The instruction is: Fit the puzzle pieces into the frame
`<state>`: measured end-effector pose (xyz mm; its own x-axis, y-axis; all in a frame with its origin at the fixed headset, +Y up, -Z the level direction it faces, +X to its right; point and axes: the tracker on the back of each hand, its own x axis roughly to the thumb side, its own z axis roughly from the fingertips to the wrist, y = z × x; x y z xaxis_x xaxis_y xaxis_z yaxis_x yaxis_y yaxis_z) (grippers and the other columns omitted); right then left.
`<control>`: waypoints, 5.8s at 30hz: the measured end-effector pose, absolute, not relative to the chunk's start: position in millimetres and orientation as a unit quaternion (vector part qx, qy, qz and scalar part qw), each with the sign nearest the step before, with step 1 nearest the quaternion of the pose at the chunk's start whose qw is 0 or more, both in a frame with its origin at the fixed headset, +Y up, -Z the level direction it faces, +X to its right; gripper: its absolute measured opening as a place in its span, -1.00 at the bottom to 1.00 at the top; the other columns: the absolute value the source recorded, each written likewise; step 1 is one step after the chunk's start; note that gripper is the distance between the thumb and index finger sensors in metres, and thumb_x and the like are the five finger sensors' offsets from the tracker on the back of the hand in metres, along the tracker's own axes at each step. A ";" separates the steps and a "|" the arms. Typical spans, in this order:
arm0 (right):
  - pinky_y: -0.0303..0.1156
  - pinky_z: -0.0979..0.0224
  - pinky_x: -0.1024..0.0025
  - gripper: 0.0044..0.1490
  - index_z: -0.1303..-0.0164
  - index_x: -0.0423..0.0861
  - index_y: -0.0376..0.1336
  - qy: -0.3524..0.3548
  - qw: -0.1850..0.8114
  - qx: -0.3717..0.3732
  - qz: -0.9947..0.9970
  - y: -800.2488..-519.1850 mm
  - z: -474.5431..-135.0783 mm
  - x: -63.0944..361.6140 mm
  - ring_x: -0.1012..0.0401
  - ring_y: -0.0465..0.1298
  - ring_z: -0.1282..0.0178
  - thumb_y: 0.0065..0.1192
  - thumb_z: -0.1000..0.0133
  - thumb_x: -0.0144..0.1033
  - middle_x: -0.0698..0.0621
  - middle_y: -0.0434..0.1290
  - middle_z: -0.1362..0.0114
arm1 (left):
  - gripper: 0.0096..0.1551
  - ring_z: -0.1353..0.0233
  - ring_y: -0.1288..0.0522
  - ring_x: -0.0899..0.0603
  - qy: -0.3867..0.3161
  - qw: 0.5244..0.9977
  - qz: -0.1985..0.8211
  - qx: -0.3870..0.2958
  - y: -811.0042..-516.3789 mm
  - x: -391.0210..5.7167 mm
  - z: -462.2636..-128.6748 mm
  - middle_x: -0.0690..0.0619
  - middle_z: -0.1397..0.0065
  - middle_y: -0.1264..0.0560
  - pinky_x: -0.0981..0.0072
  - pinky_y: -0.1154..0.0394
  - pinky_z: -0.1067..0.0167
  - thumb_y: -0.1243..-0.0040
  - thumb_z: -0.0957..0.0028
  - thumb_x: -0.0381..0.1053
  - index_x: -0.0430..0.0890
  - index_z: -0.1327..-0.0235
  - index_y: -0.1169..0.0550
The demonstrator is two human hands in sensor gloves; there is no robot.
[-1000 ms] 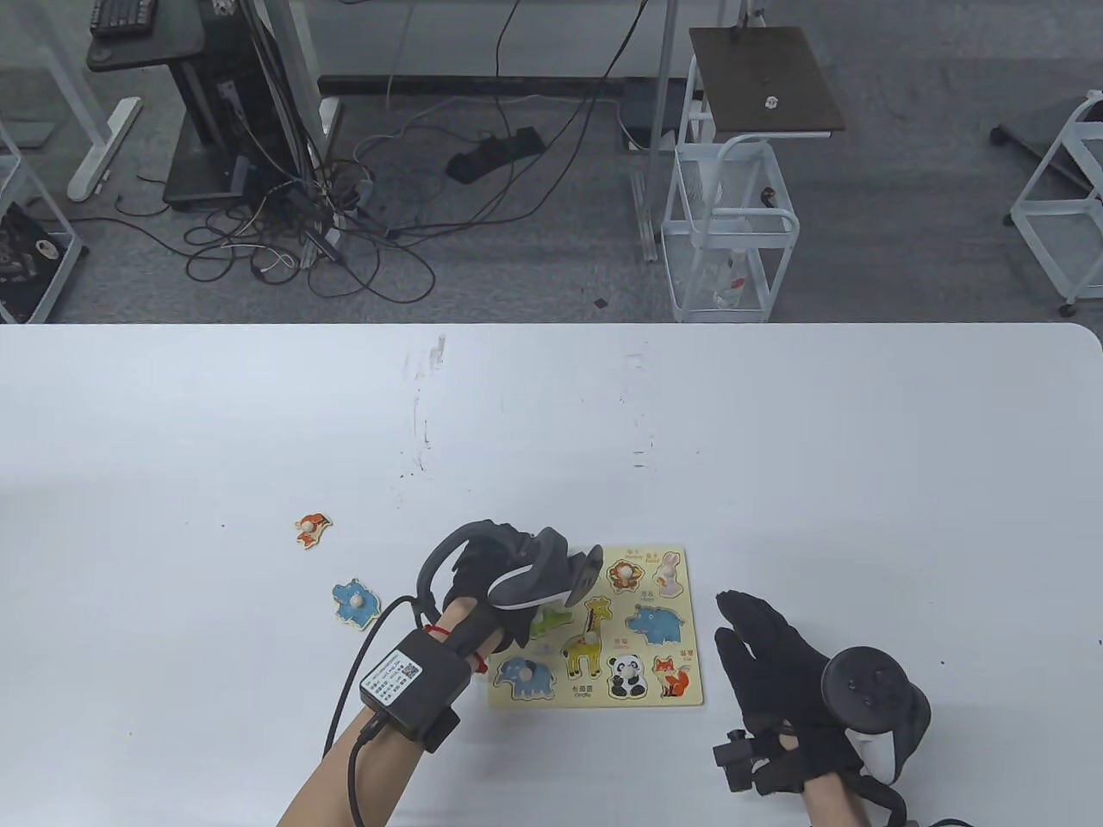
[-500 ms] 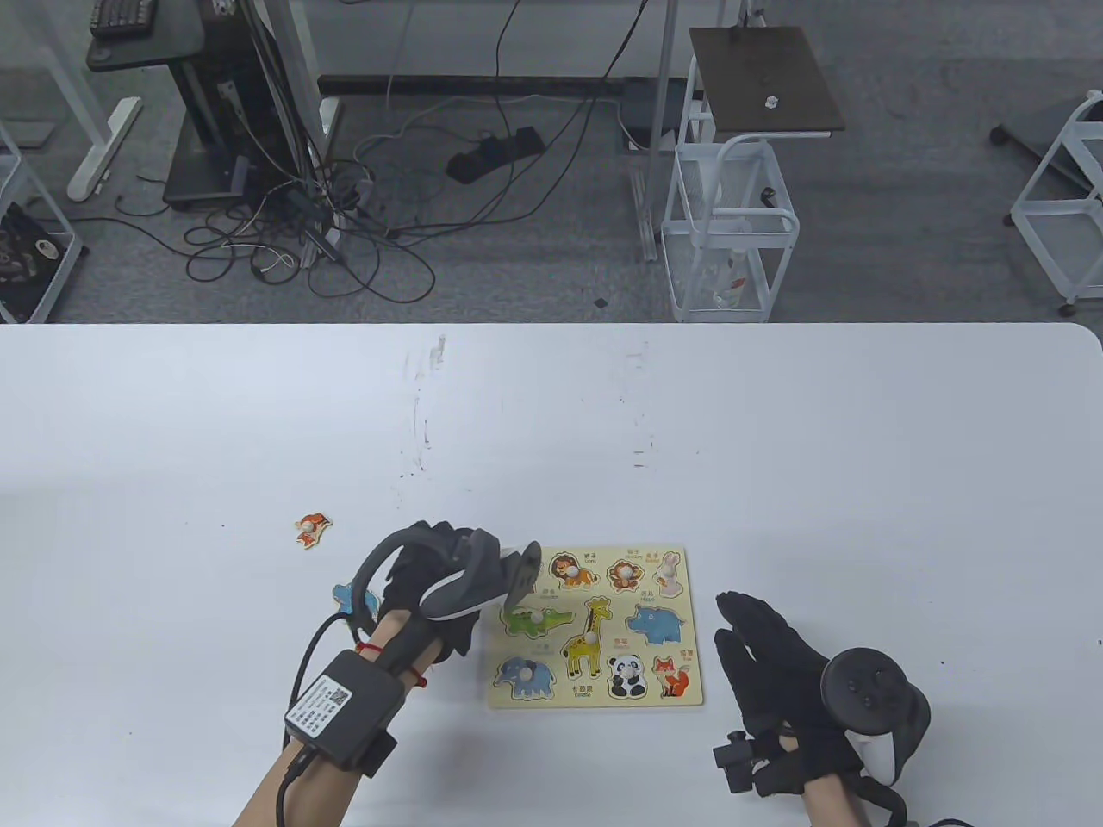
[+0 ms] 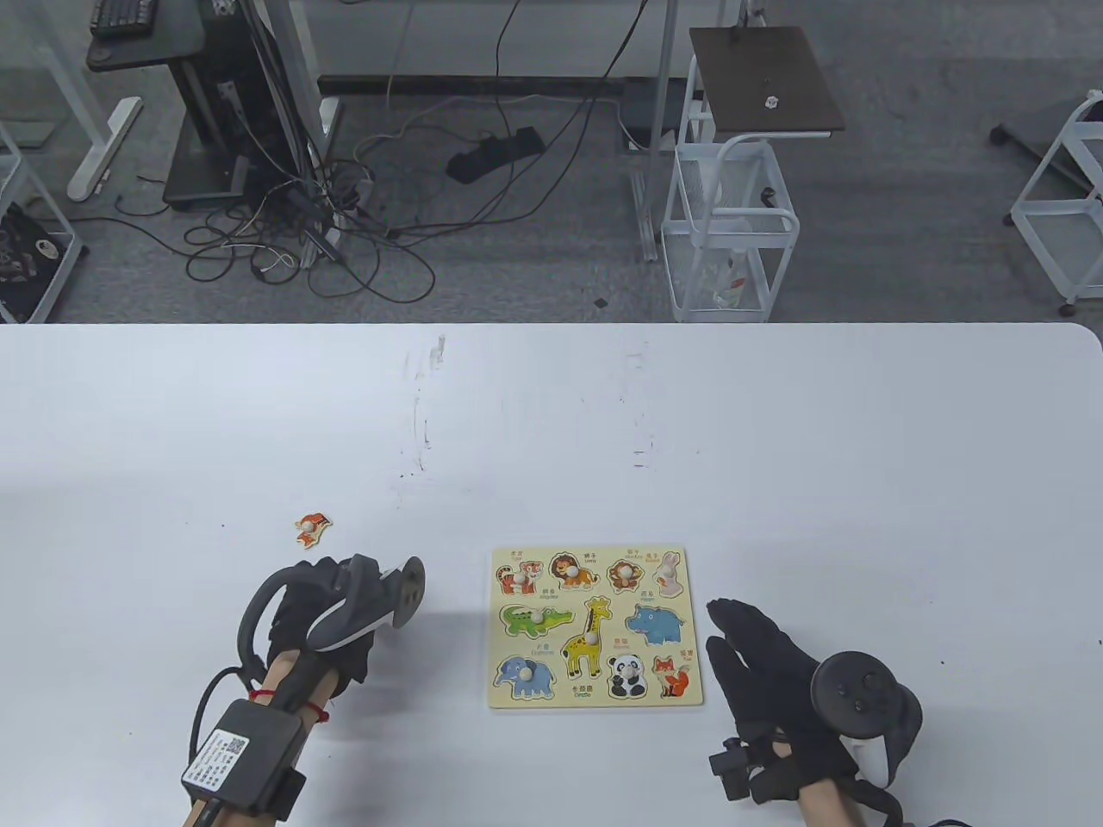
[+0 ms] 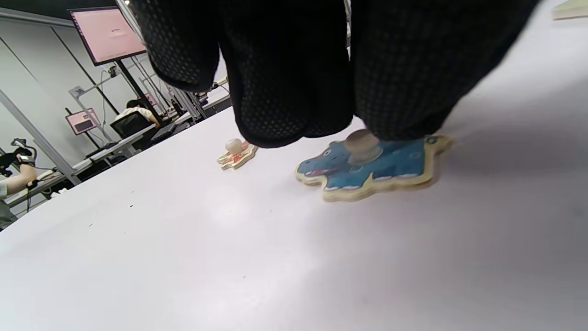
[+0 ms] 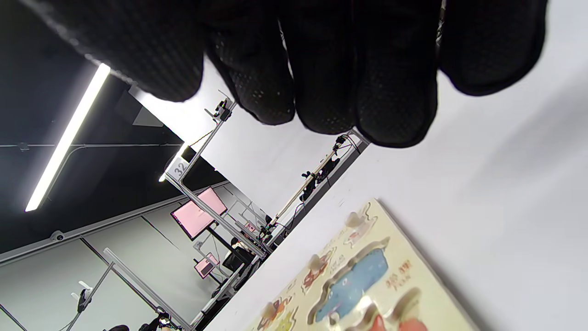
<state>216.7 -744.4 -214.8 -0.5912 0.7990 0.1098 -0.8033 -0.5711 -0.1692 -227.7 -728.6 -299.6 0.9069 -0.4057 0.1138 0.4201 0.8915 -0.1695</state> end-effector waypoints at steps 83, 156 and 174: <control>0.50 -0.12 -0.19 -0.42 -0.04 -0.16 0.55 0.121 0.683 0.091 0.714 -761.8 -224.1 166.4 -0.12 0.71 0.03 0.36 0.02 -0.05 -0.14 0.63 -0.16 | -0.50 0.02 -0.81 -0.01 -0.173 0.794 0.574 -0.098 -741.8 -101.3 -233.0 0.06 -0.09 -0.79 0.04 -0.62 -0.20 -0.34 0.03 0.15 0.04 -0.17 -0.65; 0.48 -0.18 -0.18 -0.39 0.05 -0.13 0.59 -0.017 -0.062 0.166 0.984 -717.2 -277.7 105.6 -0.05 0.65 0.13 0.68 0.24 -0.11 -0.11 0.63 -0.08 | -0.31 -0.51 -0.49 -0.27 -0.124 0.958 0.253 0.057 -732.3 -129.9 -237.1 -0.11 -0.57 -0.43 -0.14 -0.27 -0.50 -0.21 0.02 0.27 0.15 -0.42 -0.49; 0.48 -0.19 -0.18 -0.40 0.04 -0.12 0.59 0.000 -0.097 0.172 0.980 -731.8 -287.5 92.2 -0.05 0.65 0.13 0.67 0.23 -0.10 -0.10 0.63 -0.08 | -0.31 -0.48 -0.52 -0.28 -0.134 0.958 0.248 0.050 -733.7 -127.4 -236.6 -0.13 -0.54 -0.46 -0.17 -0.30 -0.47 -0.22 0.02 0.27 0.12 -0.42 -0.50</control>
<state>92.2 -731.8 -287.5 -0.9222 -0.1902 0.3367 0.1903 -0.9812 -0.0330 -127.4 -733.7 -236.6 0.8407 0.4626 0.2814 -0.4896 0.8714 0.0302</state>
